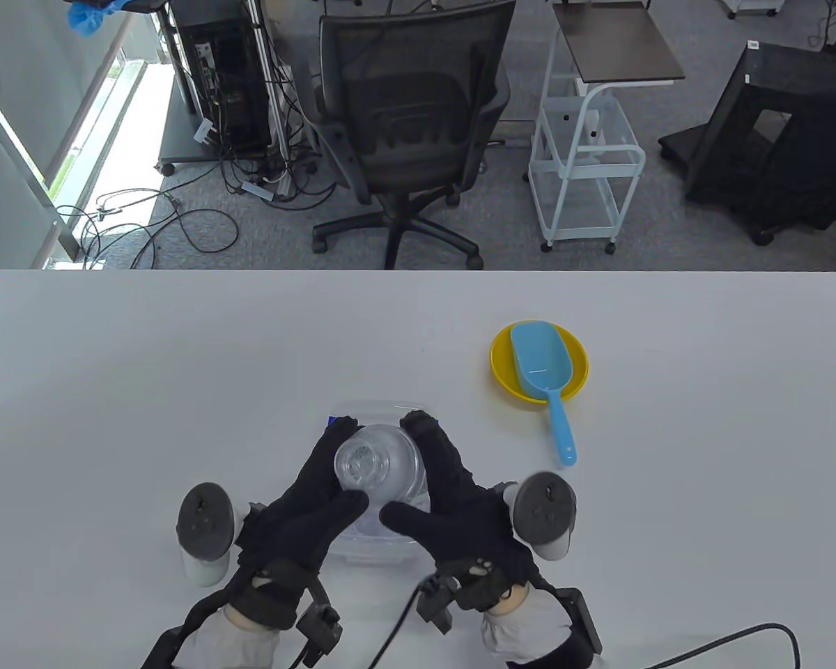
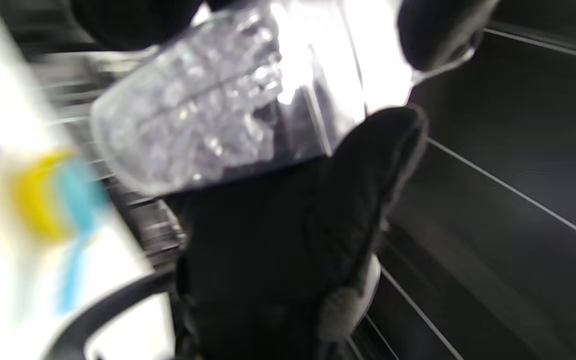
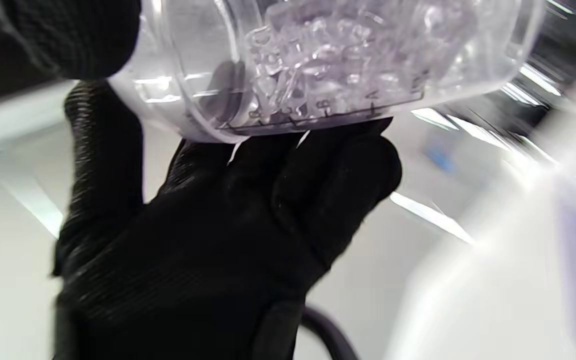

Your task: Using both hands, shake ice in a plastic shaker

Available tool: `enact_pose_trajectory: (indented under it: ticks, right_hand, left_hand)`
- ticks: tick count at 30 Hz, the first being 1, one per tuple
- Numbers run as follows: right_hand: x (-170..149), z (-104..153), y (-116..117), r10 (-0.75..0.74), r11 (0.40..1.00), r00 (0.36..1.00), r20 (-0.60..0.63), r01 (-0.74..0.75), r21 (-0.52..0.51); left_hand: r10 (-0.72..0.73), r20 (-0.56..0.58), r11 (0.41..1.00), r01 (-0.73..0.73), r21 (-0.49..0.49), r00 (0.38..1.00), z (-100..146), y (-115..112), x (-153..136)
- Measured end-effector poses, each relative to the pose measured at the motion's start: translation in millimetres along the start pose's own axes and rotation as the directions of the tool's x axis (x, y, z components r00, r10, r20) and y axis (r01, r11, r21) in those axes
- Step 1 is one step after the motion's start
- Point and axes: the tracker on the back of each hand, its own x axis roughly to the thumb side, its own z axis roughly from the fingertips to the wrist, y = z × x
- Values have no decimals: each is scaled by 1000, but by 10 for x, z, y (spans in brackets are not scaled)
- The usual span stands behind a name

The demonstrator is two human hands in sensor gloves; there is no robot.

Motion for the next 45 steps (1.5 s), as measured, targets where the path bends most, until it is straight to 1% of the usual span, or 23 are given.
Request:
enact_pose_trajectory:
  ticks: [1,2,3,4,5,6,7,8,9,11,15,18,19,21,24,27,30,32,34,37,41,42,45]
  right_hand:
    - [222,0,18,135,988,970,202,-118,-95]
    - [275,15,43,212,975,936,279,-185,-122]
    - [204,15,65,312,950,906,287,-287,-125]
    - [87,13,62,336,942,918,212,-323,-95]
    - [-133,35,43,304,952,949,79,-307,17]
    - [-222,31,37,237,969,971,25,-238,64]
    - [-292,60,43,115,990,992,-58,-110,85]
    - [-303,63,52,64,994,993,-97,-55,95]
    - [-293,48,26,109,989,984,-142,-93,112]
    - [-213,0,-25,135,984,985,-110,-120,135]
    - [-90,-60,-94,217,953,972,-88,-192,233]
    - [-88,-64,-53,304,892,950,-72,-257,373]
    - [-110,-42,-62,325,890,943,-71,-280,359]
    - [-125,-32,-45,316,898,946,-66,-276,343]
    - [-100,-13,-32,394,880,919,-35,-365,304]
    - [-106,22,-53,427,887,903,-34,-411,212]
    - [-103,51,-196,436,899,896,-87,-427,100]
    - [-126,60,-334,415,909,900,-135,-416,27]
    - [-166,70,-481,388,913,905,-176,-403,-60]
    - [-243,131,-639,394,888,884,-250,-436,-143]
    - [-426,179,-759,375,863,854,-362,-464,-201]
    - [-484,168,-779,355,864,847,-395,-459,-209]
    - [-686,35,-804,345,859,797,-496,-481,-175]
  left_hand:
    - [-7,180,999,15,-46,984,-33,-5,219]
    - [-16,254,998,31,-58,967,-42,-19,342]
    - [-121,274,991,130,-13,954,-24,-3,385]
    - [-206,219,978,206,25,954,-23,18,324]
    - [-288,73,956,283,71,955,-5,82,98]
    - [-225,-4,973,225,59,974,3,100,-51]
    - [-18,-26,1000,19,19,999,32,80,-207]
    - [126,-48,992,-124,32,991,44,59,-251]
    - [150,-105,986,-142,82,983,66,56,-272]
    - [-19,-40,999,20,26,999,18,112,-225]
    - [-121,-28,992,119,-49,992,3,113,-168]
    - [-198,-47,974,192,-118,979,-18,59,-157]
    - [-232,-52,967,224,-124,971,-12,62,-174]
    - [-193,-65,975,184,-124,979,-4,40,-213]
    - [-154,-88,981,142,-132,984,7,36,-290]
    - [-114,-101,988,102,-120,988,17,30,-333]
    - [-221,-128,974,214,-69,967,50,123,-259]
    - [-299,-172,954,299,-26,939,88,246,-235]
    - [-397,-265,910,414,7,879,158,432,-282]
    - [-545,-357,821,569,-43,759,340,704,-374]
    - [-756,-427,601,784,-153,496,674,901,-603]
    - [-779,-437,570,798,-197,449,704,909,-661]
    - [-768,-473,604,732,-314,431,705,904,-802]
